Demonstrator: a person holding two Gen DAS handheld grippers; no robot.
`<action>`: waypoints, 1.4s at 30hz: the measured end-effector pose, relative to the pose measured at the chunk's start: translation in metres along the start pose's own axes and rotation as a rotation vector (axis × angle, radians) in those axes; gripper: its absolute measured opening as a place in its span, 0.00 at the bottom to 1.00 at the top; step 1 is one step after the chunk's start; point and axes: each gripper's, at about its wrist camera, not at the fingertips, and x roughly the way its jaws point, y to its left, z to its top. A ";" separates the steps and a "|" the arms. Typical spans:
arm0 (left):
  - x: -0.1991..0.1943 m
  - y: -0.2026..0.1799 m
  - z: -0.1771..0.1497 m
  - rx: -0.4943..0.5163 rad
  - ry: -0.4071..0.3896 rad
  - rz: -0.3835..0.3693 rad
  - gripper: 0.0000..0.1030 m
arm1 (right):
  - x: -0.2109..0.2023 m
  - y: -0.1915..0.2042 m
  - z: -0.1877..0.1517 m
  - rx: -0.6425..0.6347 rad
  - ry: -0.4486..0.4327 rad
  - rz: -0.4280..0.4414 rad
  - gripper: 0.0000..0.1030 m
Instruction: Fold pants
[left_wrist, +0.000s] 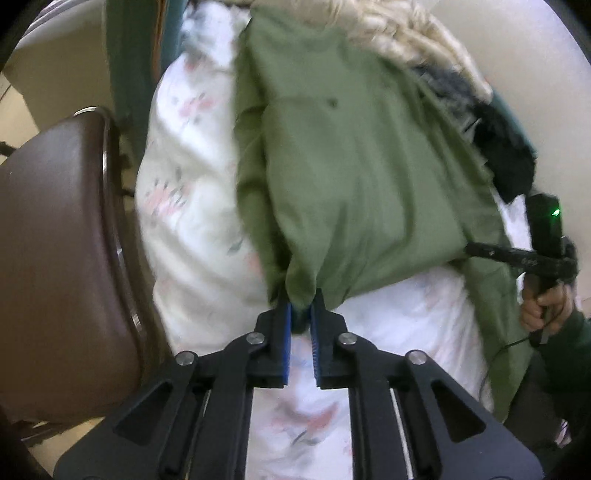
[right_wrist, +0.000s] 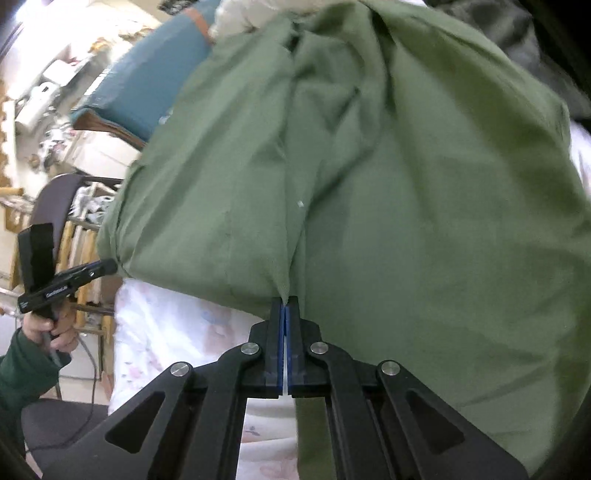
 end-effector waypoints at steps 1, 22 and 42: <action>-0.001 0.002 -0.002 0.007 0.008 0.020 0.10 | 0.004 -0.001 -0.004 0.009 0.019 -0.001 0.00; 0.055 -0.022 0.034 0.054 0.004 0.279 0.04 | 0.077 0.054 0.045 -0.040 0.006 -0.150 0.00; -0.048 -0.168 -0.011 0.076 -0.176 0.255 0.79 | -0.165 -0.008 -0.058 0.059 -0.226 -0.106 0.06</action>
